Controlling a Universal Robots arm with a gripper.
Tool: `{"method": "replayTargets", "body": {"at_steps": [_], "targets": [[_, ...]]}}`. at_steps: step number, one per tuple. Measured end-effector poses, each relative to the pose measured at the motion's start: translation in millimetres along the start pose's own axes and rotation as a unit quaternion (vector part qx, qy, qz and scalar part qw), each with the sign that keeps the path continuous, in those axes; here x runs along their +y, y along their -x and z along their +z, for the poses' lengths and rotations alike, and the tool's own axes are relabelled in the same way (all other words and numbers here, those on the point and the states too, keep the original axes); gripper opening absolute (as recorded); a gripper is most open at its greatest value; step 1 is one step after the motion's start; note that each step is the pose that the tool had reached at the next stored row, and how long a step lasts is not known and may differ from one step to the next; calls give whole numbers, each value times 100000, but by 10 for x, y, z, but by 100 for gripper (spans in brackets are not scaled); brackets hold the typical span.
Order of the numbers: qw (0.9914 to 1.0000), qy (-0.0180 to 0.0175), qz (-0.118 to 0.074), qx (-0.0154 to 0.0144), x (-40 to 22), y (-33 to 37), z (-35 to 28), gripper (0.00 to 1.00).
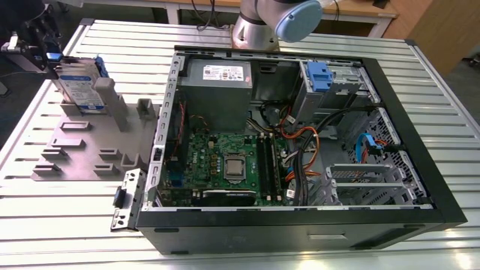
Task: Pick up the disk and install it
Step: 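Pick up the disk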
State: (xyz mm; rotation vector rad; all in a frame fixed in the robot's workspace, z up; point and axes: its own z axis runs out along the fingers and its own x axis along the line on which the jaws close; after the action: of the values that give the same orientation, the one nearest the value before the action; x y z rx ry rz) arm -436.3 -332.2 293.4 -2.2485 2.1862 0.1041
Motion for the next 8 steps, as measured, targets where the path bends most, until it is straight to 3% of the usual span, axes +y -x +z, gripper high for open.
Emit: {"method": "replayTargets", "body": {"at_steps": [8], "targets": [[100000,-30,-1,-29,-4,-1,34,55]]}}
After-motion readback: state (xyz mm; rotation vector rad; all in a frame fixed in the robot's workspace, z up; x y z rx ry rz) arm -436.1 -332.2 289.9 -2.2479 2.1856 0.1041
